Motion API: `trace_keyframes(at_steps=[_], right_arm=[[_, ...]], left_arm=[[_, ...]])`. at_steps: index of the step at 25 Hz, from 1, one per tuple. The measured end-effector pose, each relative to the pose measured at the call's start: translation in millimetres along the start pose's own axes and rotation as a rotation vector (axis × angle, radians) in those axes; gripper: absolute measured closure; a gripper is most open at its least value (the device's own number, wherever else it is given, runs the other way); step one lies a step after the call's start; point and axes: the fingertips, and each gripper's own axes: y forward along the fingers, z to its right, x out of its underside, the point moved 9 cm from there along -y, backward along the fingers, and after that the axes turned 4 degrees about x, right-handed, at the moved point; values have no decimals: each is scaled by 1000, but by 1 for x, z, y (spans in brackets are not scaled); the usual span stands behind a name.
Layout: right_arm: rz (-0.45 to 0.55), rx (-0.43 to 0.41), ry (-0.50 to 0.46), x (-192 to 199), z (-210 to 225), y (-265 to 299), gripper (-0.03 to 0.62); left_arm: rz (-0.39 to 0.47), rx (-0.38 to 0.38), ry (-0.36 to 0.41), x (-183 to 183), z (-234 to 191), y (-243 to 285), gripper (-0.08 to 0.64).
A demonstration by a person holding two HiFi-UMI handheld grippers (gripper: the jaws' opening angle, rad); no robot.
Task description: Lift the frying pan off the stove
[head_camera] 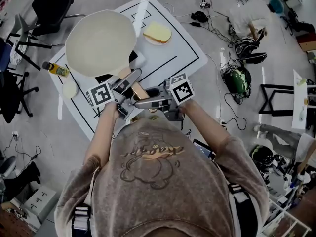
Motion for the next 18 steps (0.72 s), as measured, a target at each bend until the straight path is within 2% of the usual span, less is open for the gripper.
trace_keyframes(at_steps=[3, 4, 9, 13, 15, 18], right_arm=[[8, 0, 32, 0, 1, -1, 408], [9, 2, 42, 0, 2, -1, 408], [7, 23, 71, 1, 1, -1, 420], [-15, 60, 58, 1, -1, -1, 428], [-28, 76, 50, 1, -3, 1, 428], [-23, 86, 52, 3, -5, 4, 433]], left_arm=[[56, 72, -153, 4, 3, 6, 284], [65, 77, -178, 4, 3, 6, 295], [43, 57, -218, 4, 2, 6, 323], [33, 62, -243, 5, 3, 7, 342], [40, 64, -262, 6, 5, 5, 380], [33, 59, -253, 6, 6, 3, 385]])
